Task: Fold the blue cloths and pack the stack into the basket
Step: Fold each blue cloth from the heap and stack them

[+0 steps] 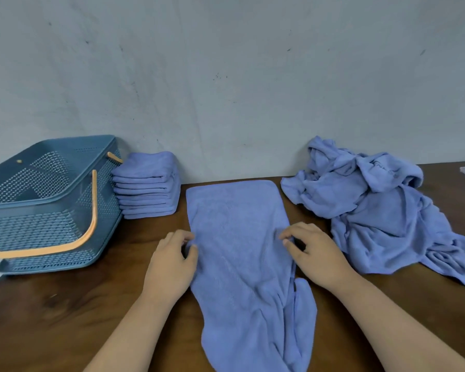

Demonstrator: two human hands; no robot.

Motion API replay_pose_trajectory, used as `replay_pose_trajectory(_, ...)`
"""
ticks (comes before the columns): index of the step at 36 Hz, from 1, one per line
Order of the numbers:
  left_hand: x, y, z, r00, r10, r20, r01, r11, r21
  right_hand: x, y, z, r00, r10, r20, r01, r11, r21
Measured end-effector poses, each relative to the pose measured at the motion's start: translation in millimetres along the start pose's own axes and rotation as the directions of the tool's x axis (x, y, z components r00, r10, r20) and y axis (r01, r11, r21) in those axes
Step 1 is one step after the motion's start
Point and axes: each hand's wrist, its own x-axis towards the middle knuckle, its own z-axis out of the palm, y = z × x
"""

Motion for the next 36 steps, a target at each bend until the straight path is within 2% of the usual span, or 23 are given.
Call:
replay_pose_trajectory(5,-54.9,11.2,-18.3,0.999,0.028,0.032,-0.027,0.999,-0.047,-54.7,-21.0,-17.3,0.999,0.024,0.033,-0.025,0.999,0.035)
replay_pose_trajectory(10,-101.0,24.2,-33.3,0.999,0.051,0.017,-0.049,0.995,-0.088,-97.6,-35.5,-27.1,0.999,-0.025,0.036,0.026,1.0,-0.012)
replay_pose_trajectory(15,-140.0,30.5,-45.2,0.966,0.218,0.139,-0.216,0.976,-0.03,-128.1,-56.4,-36.9,0.986,-0.138,0.093,0.144,0.987,-0.07)
replay_pose_trajectory(20,-160.1,32.3,-49.4,0.92,0.27,0.283,-0.278,0.961,-0.012,-147.2,-72.3,-32.2,0.982,-0.147,0.116,0.163,0.976,-0.147)
replay_pose_trajectory(23,-160.2,33.4,-47.9,0.904,0.278,0.324,-0.308,0.95,0.044,-151.5,-77.4,-26.9,0.979,-0.148,0.138,0.17,0.972,-0.164)
replay_pose_trajectory(26,-157.7,34.4,-46.9,0.917,0.259,0.304,-0.282,0.959,0.033,-152.3,-80.0,-20.2,0.988,-0.122,0.09,0.133,0.983,-0.125)
replay_pose_trajectory(30,-159.5,42.3,-53.8,0.942,0.189,0.277,-0.166,0.981,-0.105,-148.4,-90.6,-25.4,0.998,-0.064,-0.018,0.063,0.996,-0.059)
replay_pose_trajectory(33,-161.2,50.9,-58.6,0.956,0.1,0.277,-0.04,0.976,-0.215,-148.8,-98.8,-31.9,0.999,-0.031,0.043,0.033,0.997,-0.066)
replay_pose_trajectory(36,-163.9,54.3,-58.7,0.95,0.087,0.3,-0.008,0.967,-0.255,-155.0,-102.2,-30.1,0.99,-0.026,0.137,0.043,0.992,-0.121)
